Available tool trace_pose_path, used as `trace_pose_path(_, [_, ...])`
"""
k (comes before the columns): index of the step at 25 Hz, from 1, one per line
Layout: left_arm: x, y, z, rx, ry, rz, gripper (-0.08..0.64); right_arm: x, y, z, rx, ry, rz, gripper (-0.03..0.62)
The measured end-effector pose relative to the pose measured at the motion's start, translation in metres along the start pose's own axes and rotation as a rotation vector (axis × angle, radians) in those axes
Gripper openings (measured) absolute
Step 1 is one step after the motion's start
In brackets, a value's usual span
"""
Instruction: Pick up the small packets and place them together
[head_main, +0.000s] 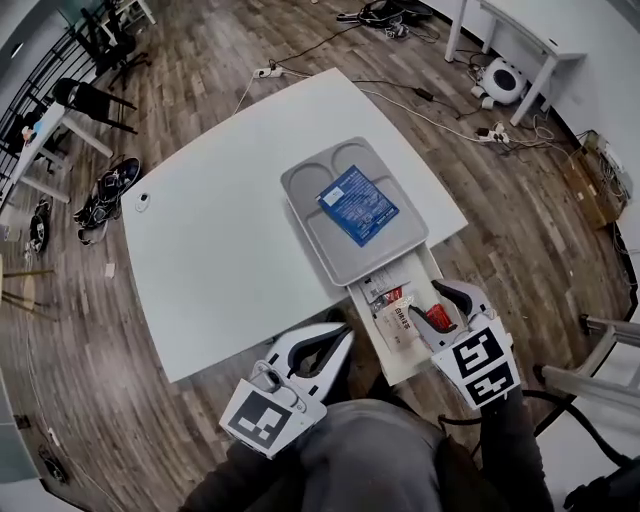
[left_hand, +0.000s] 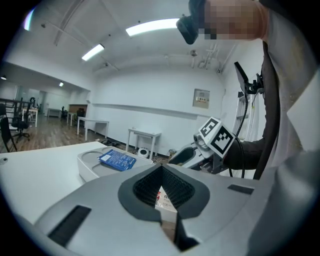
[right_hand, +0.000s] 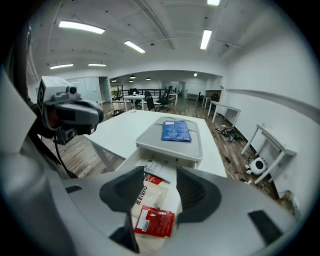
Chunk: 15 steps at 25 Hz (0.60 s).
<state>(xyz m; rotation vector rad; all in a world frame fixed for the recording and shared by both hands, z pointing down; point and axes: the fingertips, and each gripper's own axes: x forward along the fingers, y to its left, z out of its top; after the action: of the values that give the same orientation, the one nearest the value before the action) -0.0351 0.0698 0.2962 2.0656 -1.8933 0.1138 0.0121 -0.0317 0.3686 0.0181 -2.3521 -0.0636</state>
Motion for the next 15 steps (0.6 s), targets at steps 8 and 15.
trace_pose_path(8, [0.007,0.024,-0.008,-0.030,0.040,0.007,-0.009,0.051,0.026,-0.007,-0.095,0.089,0.057,0.209])
trace_pose_path(15, [0.005,0.057,-0.028,-0.098,0.086,0.041,-0.009,0.102,0.030,-0.017,-0.083,0.221,0.123,0.210])
